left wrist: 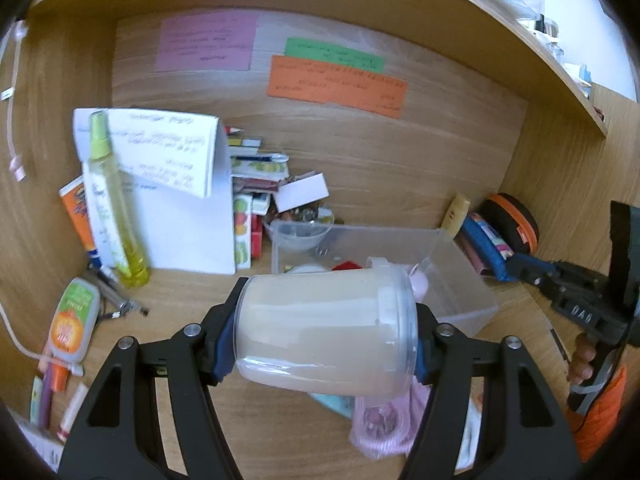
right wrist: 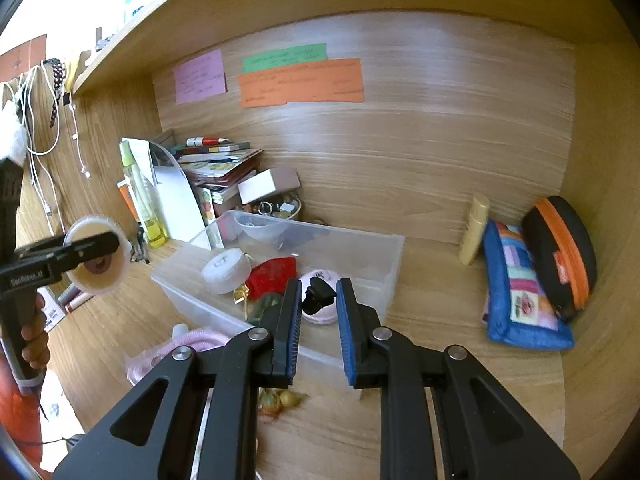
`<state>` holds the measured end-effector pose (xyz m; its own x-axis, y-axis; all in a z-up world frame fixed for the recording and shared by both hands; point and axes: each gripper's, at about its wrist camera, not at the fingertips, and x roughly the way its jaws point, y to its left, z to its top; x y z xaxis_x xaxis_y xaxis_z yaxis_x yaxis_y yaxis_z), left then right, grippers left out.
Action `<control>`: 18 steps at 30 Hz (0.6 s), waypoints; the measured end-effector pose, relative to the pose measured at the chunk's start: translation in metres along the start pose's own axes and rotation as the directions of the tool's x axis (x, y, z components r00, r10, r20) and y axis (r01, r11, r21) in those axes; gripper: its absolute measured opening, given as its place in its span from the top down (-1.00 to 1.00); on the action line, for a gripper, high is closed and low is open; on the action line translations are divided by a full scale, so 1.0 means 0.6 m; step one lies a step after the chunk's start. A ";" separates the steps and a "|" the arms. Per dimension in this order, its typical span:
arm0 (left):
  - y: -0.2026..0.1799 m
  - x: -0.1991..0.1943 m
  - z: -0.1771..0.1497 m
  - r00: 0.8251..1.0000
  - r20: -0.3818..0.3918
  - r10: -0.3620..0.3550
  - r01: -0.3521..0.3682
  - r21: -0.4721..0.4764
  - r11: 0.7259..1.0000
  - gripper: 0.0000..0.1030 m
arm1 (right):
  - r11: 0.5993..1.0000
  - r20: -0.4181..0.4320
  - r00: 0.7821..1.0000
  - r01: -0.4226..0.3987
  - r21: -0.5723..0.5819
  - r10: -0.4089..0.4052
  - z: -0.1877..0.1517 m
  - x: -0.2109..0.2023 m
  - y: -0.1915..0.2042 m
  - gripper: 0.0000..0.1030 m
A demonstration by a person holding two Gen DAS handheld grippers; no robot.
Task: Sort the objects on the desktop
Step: 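Lift the jar and black piece and carry them over the bin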
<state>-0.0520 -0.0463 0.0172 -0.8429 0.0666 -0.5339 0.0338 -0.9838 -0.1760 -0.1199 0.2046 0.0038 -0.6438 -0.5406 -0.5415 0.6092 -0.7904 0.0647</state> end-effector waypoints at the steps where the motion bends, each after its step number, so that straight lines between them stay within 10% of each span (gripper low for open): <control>1: -0.001 0.005 0.005 1.000 -0.003 -0.006 0.006 0.000 1.000 -0.27 | 1.000 -0.005 1.000 -0.004 -0.005 0.004 0.003 0.007 0.001 0.70; 18: -0.042 0.109 0.019 0.995 -0.085 -0.051 0.053 0.031 0.998 -0.27 | 0.999 -0.096 0.995 -0.017 0.047 0.021 -0.010 0.105 -0.006 0.70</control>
<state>-0.1141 -0.0188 -0.0041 -0.7948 0.1303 -0.5927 -0.0279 -0.9835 -0.1787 -0.1598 0.1750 -0.0354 -0.5837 -0.5270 -0.6177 0.5975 -0.7939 0.1127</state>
